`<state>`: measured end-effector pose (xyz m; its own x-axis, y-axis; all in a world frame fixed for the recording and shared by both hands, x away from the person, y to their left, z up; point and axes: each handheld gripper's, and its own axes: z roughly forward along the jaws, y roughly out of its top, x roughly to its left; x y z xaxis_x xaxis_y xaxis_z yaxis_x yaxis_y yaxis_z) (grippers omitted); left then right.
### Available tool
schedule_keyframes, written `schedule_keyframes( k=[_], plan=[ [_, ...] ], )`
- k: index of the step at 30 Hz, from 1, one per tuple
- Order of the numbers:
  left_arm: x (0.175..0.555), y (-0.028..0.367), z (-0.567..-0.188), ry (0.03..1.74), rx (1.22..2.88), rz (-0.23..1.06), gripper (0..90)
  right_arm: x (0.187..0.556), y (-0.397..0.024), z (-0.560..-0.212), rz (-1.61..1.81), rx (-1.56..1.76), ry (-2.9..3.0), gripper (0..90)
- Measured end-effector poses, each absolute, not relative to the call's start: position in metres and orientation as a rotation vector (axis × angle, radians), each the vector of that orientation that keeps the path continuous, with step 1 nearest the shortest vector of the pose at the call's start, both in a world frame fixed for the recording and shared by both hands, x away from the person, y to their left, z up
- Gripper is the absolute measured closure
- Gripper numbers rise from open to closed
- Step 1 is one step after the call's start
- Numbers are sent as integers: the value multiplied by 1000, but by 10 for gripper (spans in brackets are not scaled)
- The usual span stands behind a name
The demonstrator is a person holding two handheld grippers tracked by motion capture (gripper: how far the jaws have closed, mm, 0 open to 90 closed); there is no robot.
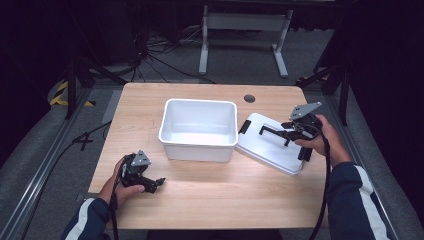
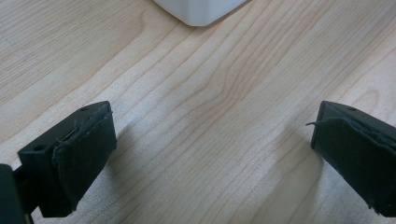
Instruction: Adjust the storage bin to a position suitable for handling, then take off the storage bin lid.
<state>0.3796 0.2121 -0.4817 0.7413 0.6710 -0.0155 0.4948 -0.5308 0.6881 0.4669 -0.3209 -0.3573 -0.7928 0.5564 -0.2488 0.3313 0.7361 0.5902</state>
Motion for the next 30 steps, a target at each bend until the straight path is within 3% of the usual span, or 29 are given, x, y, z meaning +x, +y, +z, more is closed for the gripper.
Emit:
schedule_keyframes(
  k=[30],
  plan=[
    [379,213,-481,851,2256,321,5,405,-336,-359,736,746,2466,504]
  ],
)
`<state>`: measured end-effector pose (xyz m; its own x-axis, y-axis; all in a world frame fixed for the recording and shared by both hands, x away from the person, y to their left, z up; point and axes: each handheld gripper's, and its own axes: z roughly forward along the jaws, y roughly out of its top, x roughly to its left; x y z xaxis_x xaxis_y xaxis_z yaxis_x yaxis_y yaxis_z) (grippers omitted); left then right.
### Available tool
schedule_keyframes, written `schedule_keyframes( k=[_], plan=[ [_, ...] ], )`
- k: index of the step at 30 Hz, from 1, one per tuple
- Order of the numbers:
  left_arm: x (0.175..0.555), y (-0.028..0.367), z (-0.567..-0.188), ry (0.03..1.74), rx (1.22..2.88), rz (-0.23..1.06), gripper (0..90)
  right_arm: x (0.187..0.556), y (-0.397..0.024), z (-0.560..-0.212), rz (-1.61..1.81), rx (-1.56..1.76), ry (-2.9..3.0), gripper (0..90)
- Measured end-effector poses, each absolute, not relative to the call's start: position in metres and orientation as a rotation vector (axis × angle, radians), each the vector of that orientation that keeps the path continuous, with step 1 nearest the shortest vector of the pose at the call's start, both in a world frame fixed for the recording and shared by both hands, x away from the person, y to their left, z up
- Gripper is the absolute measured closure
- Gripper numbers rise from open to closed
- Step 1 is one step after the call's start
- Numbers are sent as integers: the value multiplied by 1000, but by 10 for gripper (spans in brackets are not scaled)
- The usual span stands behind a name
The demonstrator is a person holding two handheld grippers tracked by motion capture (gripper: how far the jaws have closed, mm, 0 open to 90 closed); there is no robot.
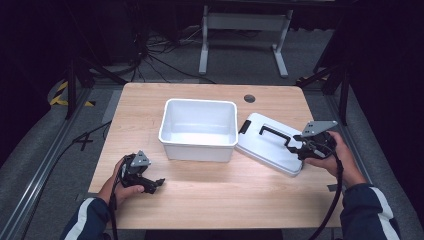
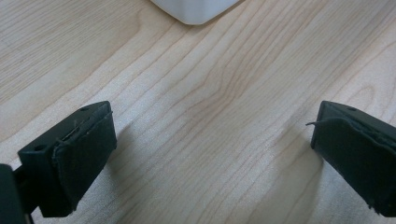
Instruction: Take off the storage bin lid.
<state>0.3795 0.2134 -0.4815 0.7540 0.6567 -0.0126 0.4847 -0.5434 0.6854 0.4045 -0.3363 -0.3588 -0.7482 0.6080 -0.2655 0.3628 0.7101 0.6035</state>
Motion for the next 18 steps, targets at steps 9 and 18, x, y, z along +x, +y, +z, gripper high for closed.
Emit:
schedule_keyframes(
  k=[9,18],
  plan=[
    [380,213,-482,851,2256,321,5,376,-345,-380,765,752,2454,481],
    [379,213,-481,852,2255,321,5,356,-357,-400,812,761,2428,465]
  ],
)
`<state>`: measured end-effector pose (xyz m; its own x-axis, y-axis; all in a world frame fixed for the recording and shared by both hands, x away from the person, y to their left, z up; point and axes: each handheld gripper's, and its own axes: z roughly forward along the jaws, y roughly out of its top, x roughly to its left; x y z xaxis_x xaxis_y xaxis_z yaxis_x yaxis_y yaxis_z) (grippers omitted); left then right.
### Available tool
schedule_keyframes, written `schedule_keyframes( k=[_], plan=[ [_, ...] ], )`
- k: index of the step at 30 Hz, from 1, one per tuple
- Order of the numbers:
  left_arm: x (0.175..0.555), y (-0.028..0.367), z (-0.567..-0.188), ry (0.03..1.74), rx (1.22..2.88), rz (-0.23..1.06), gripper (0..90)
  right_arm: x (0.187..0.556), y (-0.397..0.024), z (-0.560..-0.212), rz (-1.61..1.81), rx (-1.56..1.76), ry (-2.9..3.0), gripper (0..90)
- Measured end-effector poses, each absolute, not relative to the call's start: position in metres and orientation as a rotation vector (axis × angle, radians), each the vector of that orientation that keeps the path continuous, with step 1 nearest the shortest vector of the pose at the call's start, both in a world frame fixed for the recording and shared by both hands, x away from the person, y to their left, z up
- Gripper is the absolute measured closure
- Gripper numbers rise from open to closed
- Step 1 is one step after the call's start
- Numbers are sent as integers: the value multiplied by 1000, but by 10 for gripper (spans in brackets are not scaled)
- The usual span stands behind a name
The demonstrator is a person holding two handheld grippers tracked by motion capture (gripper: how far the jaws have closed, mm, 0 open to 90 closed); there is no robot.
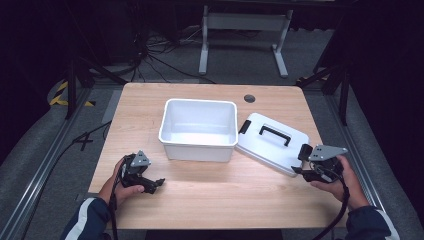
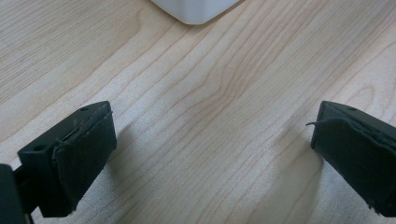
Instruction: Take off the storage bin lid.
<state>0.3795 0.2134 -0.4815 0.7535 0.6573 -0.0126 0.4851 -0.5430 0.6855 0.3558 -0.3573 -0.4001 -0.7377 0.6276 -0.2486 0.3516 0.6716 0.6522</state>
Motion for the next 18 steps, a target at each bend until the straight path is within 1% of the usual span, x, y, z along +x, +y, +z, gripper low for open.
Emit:
schedule_keyframes(
  k=[6,14,17,18],
  plan=[
    [379,213,-481,853,2256,322,5,344,-363,-417,840,779,2431,419],
    [380,213,-481,853,2254,321,4,333,-372,-444,874,927,2421,372],
    [380,213,-481,847,2258,319,4,332,-377,-456,887,1001,2419,322],
    [380,213,-481,844,2260,319,4,331,-378,-458,919,1020,2409,321]
  ],
)
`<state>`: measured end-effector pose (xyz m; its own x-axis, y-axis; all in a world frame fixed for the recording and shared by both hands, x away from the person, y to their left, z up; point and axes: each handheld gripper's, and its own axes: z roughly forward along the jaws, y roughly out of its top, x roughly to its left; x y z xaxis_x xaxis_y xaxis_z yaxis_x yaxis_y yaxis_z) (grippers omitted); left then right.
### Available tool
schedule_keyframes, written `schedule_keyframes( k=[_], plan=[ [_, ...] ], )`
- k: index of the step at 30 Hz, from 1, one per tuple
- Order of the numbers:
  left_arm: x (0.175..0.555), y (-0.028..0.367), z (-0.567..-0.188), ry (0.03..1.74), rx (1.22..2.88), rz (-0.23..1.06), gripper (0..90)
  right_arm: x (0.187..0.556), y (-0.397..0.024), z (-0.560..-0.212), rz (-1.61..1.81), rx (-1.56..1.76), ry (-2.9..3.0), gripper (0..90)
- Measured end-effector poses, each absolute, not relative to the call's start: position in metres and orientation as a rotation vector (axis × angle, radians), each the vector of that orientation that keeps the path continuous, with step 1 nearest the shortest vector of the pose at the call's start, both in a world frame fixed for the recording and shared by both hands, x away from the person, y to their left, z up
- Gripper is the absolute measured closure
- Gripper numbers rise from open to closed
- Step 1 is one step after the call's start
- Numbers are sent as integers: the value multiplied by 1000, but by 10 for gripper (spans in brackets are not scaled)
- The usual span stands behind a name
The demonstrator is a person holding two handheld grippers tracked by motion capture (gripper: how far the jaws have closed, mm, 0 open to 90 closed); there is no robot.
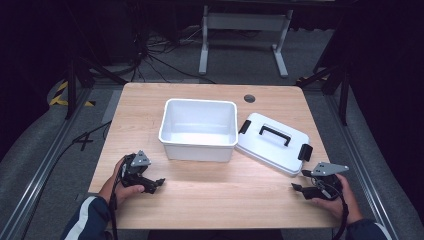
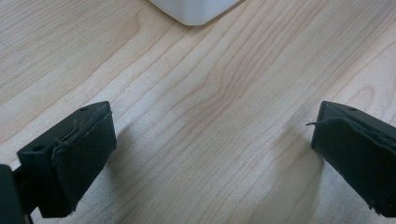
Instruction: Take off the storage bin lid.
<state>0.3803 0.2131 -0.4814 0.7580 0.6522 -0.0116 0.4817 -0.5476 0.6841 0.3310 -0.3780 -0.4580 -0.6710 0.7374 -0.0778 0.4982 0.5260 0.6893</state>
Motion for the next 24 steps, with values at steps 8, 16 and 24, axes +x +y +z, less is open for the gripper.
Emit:
schedule_keyframes(
  k=[8,16,24],
  plan=[
    [381,212,-482,840,2252,329,4,327,-384,-468,1020,1089,2319,268],
    [380,212,-482,856,2257,320,5,327,-384,-468,1021,1090,2318,267],
    [381,212,-482,845,2255,325,4,328,-384,-468,1017,1090,2320,248]
  ],
)
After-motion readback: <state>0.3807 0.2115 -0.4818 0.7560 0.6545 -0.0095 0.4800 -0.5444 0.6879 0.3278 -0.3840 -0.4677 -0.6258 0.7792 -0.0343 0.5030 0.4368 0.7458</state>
